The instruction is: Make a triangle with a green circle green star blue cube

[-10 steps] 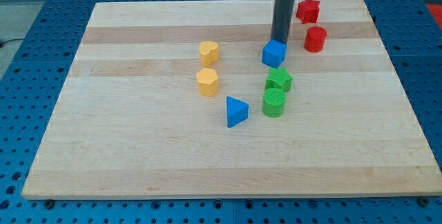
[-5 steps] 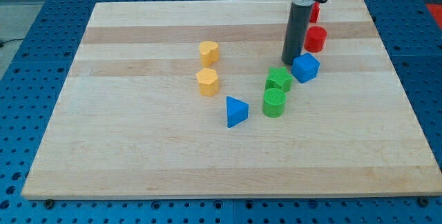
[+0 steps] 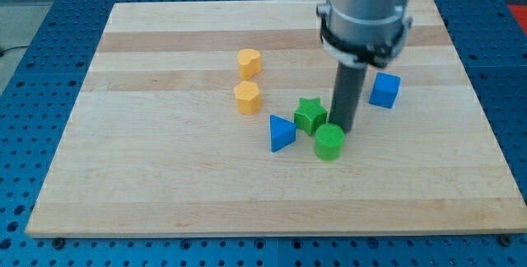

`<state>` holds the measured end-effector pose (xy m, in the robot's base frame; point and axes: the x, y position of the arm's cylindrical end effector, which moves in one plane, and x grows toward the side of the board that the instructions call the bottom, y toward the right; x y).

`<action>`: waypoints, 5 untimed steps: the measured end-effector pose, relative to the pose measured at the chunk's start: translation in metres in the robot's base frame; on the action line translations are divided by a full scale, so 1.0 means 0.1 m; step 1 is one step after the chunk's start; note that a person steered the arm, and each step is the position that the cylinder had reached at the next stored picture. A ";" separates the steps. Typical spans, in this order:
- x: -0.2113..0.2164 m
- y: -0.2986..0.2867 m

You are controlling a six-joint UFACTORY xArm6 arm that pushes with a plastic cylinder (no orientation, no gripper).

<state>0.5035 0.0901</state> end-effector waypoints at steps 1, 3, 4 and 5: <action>0.22 -0.10; 0.30 -0.99; 0.67 -0.69; 0.48 -0.84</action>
<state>0.5514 0.0063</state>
